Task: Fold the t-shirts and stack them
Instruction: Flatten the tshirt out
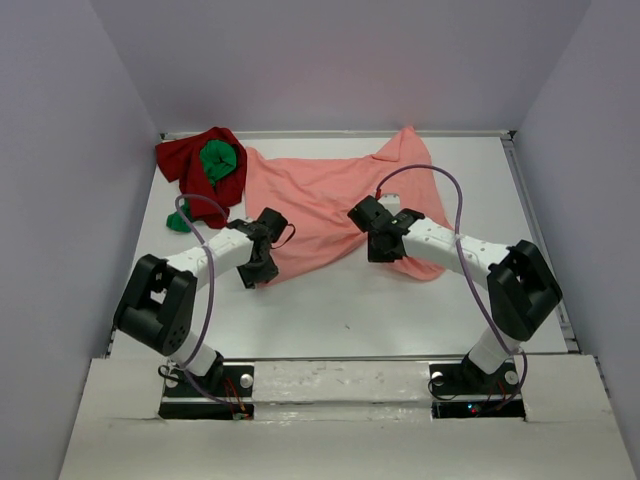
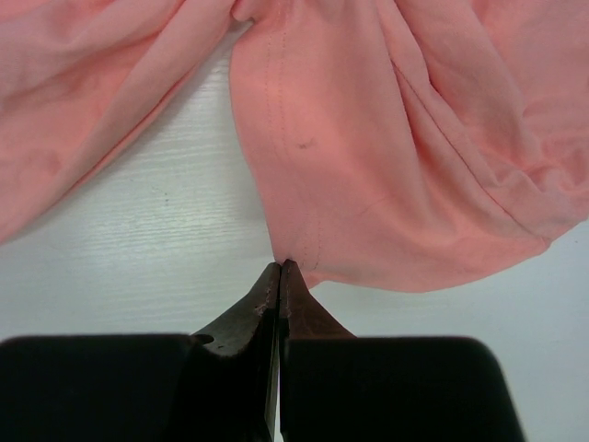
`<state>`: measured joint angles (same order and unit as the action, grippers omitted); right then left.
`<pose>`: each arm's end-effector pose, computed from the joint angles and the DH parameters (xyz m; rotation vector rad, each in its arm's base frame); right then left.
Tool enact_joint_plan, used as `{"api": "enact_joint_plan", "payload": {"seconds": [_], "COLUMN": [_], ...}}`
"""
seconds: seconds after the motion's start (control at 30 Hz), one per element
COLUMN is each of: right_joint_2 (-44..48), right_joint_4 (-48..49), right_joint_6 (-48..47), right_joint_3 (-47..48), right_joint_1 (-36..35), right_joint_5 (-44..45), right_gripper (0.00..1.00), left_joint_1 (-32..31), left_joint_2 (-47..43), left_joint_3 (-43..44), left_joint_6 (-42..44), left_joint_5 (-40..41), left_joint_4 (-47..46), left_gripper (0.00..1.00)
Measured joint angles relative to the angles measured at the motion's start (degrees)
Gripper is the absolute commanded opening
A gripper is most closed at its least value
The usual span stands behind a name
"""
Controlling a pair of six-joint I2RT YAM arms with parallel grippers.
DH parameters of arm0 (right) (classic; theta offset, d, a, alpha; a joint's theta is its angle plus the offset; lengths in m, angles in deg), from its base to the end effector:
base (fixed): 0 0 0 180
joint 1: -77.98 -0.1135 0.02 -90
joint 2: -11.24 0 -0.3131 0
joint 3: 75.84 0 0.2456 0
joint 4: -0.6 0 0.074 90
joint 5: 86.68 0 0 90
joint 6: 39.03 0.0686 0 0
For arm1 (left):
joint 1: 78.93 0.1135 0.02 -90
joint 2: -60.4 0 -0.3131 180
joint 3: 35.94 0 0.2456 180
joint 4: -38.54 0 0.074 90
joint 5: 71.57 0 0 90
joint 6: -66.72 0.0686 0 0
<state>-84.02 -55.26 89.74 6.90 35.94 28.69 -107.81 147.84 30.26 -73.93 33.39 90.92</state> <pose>0.2711 0.2049 0.2456 0.0371 2.5726 -0.1224 0.2489 -0.1171 0.2027 -0.5717 2.6972 0.0244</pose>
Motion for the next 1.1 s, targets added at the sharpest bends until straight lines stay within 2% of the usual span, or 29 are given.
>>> {"api": "enact_joint_plan", "payload": {"seconds": [0.3, 0.4, 0.47, 0.6, 0.9, 0.97, 1.1], "right_joint_2": [0.0, 0.0, 0.1, 0.1, 1.8, 2.6, 5.0], "right_joint_4": [0.3, 0.3, 0.3, 0.4, -0.7, -3.0, -6.0], "right_joint_6": [0.0, -0.2, -0.2, -0.2, 0.1, -0.1, -2.7], "right_joint_3": [-0.7, -1.0, -1.0, -1.1, -1.6, -0.6, 4.0], "right_joint_1": [0.4, 0.4, 0.4, 0.4, 0.6, 1.5, 6.6], "right_joint_5": [-0.5, -0.7, -0.8, -0.9, 2.4, 4.9, 9.6], "right_gripper": [0.00, 0.00, 0.00, 0.00, 0.00, 0.00, 0.00], "left_joint_1": [0.0, 0.0, 0.0, 0.0, -1.6, -3.1, -6.1], "left_joint_2": [3.0, 3.1, 3.1, 3.3, 0.4, -1.7, -6.8], "left_joint_3": [-0.9, -0.9, -0.9, -0.9, 0.1, 2.5, 13.2], "left_joint_6": [0.2, 0.5, 0.7, 0.9, 2.9, 3.9, 6.7], "left_joint_5": [-0.8, -0.9, -1.2, -1.9, -0.6, 1.5, 6.5], "left_joint_4": [-3.0, -3.3, -3.7, -5.1, -3.9, -1.2, 3.5], "left_gripper": [0.48, 0.43, 0.37, 0.00, 0.00, 0.00, 0.00]}}
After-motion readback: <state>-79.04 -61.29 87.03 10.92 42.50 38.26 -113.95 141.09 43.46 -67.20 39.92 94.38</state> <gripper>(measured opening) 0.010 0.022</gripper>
